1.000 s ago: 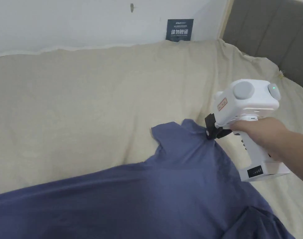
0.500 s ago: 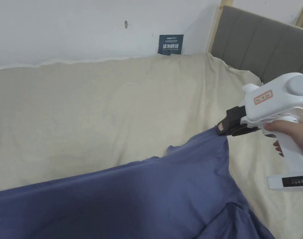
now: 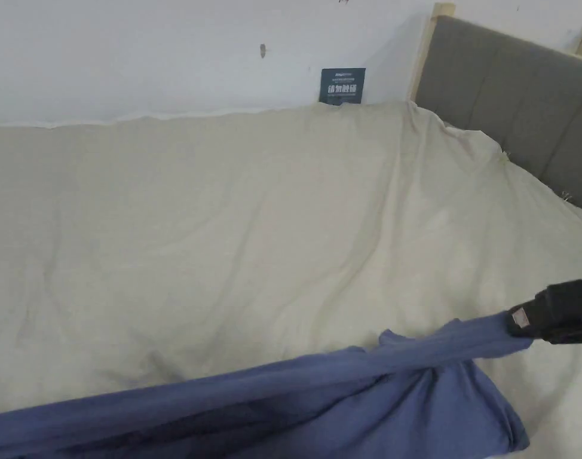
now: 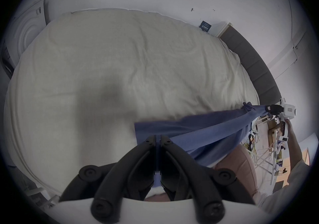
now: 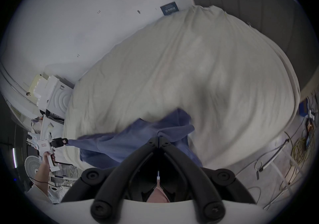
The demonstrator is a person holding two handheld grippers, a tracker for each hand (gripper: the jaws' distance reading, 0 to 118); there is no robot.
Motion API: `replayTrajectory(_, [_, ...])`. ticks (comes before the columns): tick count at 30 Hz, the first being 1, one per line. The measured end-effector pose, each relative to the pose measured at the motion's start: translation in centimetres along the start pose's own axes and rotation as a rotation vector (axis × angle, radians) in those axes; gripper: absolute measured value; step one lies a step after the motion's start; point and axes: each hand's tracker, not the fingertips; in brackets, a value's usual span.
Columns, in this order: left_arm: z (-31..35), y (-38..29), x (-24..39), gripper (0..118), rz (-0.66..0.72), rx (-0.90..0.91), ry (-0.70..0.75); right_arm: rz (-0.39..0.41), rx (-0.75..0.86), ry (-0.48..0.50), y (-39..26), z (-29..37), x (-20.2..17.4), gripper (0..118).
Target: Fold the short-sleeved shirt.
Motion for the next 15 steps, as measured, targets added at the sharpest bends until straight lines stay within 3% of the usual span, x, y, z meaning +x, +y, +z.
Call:
replayTrajectory(13, [-4.5,-7.6,-0.2,10,0.080,-0.097,0.004,-0.085,-0.082,-0.101,-7.0,-6.7,5.2,2])
replayTrajectory(14, [-4.5,-7.7,-0.2,16,0.092,-0.094,0.011,-0.089,-0.069,-0.111,-7.1,-6.9,5.0,8])
replayTrajectory(15, [-4.5,-7.8,-0.2,38,0.100,-0.091,0.021,-0.088,-0.058,-0.126,-7.0,-6.9,4.9,32])
